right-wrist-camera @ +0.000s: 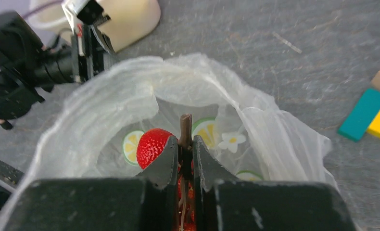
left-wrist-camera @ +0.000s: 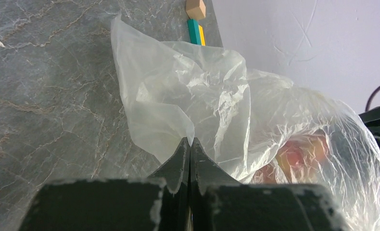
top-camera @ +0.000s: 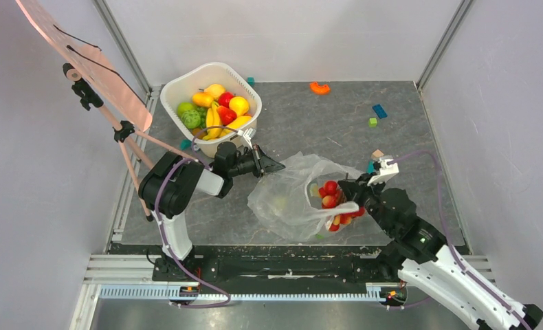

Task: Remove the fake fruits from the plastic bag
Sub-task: Take out the fake fruit from the plastic bag, then place the fake fruit in the bin.

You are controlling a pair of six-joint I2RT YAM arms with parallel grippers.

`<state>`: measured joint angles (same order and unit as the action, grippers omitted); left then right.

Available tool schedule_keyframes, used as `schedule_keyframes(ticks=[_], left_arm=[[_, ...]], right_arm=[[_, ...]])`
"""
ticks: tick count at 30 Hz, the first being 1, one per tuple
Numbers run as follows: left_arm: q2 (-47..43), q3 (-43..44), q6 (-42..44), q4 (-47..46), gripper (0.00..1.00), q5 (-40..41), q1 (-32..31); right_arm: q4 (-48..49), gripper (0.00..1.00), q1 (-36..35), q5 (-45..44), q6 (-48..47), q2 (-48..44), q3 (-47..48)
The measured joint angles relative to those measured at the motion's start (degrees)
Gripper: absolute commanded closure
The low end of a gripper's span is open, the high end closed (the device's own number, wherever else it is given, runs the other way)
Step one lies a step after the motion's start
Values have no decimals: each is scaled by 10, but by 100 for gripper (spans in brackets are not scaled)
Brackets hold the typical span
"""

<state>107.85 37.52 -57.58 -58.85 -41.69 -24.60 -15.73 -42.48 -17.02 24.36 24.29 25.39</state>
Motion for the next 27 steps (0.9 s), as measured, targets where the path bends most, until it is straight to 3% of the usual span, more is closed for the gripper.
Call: schedule_keyframes(ticks=[18,27], left_arm=[[-9,-2,9,19,98,-3,1],[-124,-23,92,147,98,45,-15]], right_arm=[[-88,100,0,-139,-76,8,221],[-53,100,0,-147,-137,96,302]])
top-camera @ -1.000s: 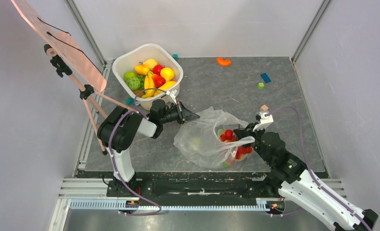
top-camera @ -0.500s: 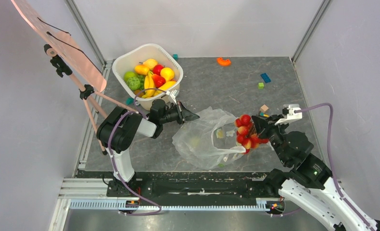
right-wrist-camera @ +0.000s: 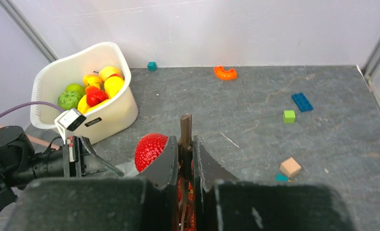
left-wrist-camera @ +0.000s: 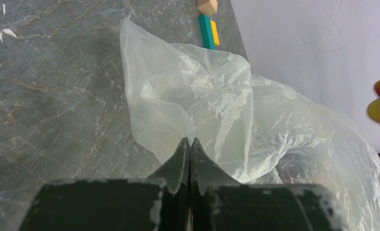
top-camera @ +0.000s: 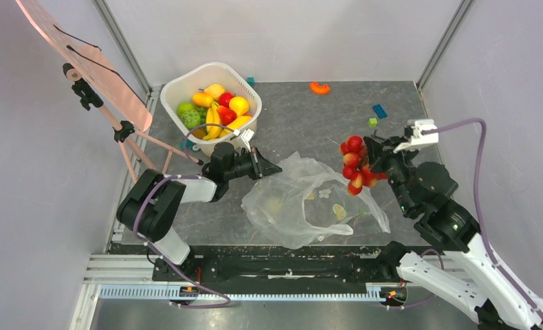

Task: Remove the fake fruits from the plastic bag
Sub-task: Place the fake fruit in the bin.

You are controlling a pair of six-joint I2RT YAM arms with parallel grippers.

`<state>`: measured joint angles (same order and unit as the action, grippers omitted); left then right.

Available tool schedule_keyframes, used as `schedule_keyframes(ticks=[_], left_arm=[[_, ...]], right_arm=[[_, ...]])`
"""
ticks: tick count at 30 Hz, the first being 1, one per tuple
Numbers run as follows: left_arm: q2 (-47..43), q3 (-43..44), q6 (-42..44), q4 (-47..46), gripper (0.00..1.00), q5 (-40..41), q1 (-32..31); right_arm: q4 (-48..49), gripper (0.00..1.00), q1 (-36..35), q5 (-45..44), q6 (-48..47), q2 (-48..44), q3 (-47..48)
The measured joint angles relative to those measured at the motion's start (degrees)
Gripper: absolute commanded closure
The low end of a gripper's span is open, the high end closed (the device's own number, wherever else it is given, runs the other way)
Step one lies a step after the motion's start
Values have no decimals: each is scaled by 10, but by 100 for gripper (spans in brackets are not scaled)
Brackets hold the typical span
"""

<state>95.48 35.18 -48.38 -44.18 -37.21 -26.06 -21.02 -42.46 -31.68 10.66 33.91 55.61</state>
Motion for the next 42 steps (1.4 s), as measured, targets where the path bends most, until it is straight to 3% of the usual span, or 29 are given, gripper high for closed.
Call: schedule_keyframes(ticks=[15,27,42], left_arm=[[-112,-144,16,14,98,93,-12],[-237,-203,5,34,98,172,-12],[-214,-223,2,32,98,192,-12]], right_arm=[[133,100,0,144,-108,342,143],[220,100,0,269,-137,747,502],[511,100,0,342,-43,1048,671]])
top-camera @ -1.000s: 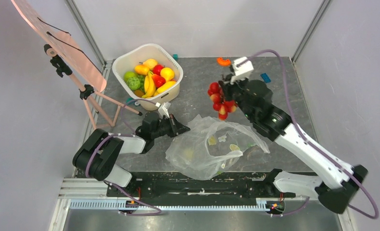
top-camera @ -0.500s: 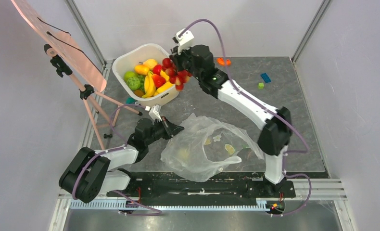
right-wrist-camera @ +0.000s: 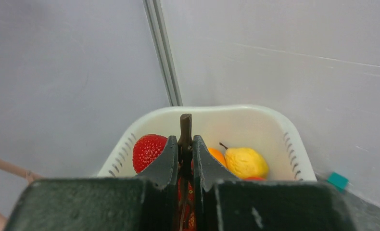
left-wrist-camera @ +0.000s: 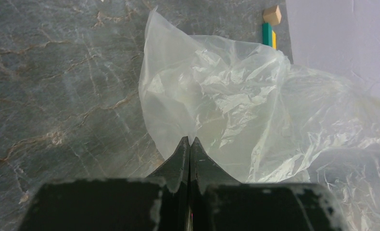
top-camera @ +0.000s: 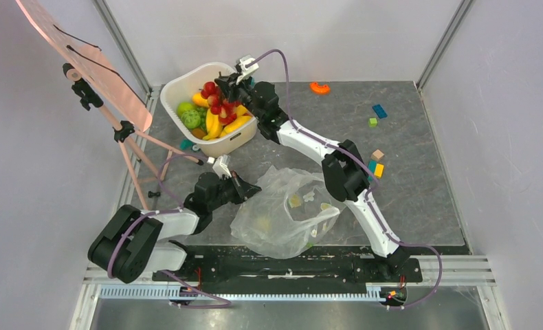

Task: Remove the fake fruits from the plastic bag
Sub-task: Place the fake fruit in the bin, then pick up the plastic bag at the center of the board.

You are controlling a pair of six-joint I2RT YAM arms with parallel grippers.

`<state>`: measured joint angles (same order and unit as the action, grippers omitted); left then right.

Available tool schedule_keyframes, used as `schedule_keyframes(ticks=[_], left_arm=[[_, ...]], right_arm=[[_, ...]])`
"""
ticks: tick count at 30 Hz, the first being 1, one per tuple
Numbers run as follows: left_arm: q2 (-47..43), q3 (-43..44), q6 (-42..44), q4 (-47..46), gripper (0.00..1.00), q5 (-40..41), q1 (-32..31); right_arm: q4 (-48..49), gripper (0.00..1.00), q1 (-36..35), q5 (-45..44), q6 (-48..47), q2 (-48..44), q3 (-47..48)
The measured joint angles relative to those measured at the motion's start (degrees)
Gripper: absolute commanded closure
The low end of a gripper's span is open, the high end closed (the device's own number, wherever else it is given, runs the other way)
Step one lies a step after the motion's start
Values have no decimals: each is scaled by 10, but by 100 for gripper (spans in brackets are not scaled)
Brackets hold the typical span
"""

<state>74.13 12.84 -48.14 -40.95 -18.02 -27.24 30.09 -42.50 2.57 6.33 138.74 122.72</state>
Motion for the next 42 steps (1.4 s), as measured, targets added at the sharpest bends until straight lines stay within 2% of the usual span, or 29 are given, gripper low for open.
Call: schedule_keyframes(ticks=[8,10,20,23,25,28,32,35,42], left_arm=[[27,-7,0,-20,98,0,0],[35,-8,0,-28,98,0,0],[67,-9,-4,-54,98,-1,0],[72,-9,-7,-61,98,-2,0],[75,-9,-9,-64,98,-4,0],[77,-9,-9,-64,98,-7,0],[76,-3,-9,-55,98,-14,0],[63,18,-9,-23,98,-17,0],[27,141,4,85,98,-26,0]], right_arm=[[97,100,-2,-15,45,57,41],[106,96,-4,-20,49,74,50],[124,34,-7,-26,52,110,46],[136,16,-7,-26,37,88,3],[140,8,-5,-26,31,63,-37],[154,5,0,-25,22,4,-120],[184,4,15,-31,9,-119,-259],[203,4,25,-53,-20,-257,-393],[195,5,27,-165,-86,-635,-653]])
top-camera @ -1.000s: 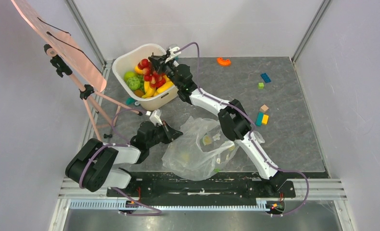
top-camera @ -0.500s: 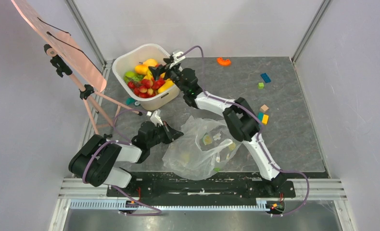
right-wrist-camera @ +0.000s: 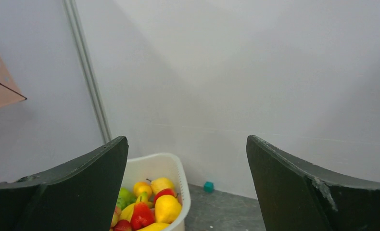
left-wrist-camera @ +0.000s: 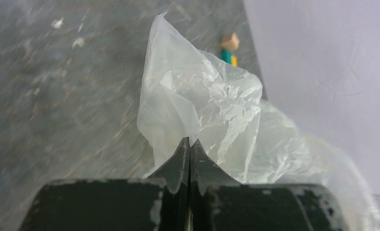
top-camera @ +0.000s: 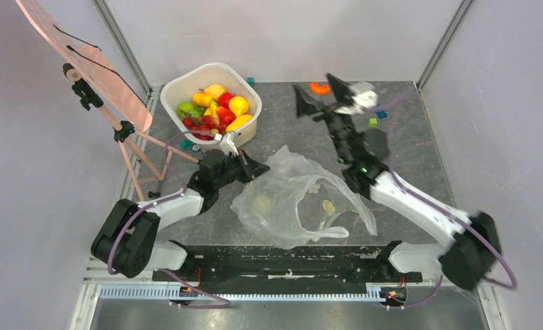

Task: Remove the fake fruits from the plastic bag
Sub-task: Pick up the plastic bag at the center of the board.

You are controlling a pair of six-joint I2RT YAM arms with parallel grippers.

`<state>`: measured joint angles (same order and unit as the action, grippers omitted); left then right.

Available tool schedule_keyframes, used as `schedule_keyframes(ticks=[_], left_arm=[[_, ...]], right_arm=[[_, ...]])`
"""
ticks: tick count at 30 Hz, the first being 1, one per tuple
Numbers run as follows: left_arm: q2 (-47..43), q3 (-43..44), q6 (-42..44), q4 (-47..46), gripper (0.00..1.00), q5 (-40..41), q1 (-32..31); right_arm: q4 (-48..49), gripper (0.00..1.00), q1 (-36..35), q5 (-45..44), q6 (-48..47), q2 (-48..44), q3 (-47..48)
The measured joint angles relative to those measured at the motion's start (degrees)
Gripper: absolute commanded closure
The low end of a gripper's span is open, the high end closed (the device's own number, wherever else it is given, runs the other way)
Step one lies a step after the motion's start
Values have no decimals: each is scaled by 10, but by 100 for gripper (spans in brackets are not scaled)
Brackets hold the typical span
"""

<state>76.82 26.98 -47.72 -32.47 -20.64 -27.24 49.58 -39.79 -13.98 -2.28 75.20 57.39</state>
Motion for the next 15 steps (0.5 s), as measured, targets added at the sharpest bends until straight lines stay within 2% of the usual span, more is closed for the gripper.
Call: schedule_keyframes(ticks=[3,8,15], left_arm=[[8,62,10,31,98,-25,0],[41,158,20,56,98,-83,-6],[44,240,61,125,98,-105,-61]], right_arm=[[-20,6,-2,-45,-10,-152,-106],[-96,6,-1,-106,-14,-316,-212],[-203,6,-1,-159,-19,-413,-247]])
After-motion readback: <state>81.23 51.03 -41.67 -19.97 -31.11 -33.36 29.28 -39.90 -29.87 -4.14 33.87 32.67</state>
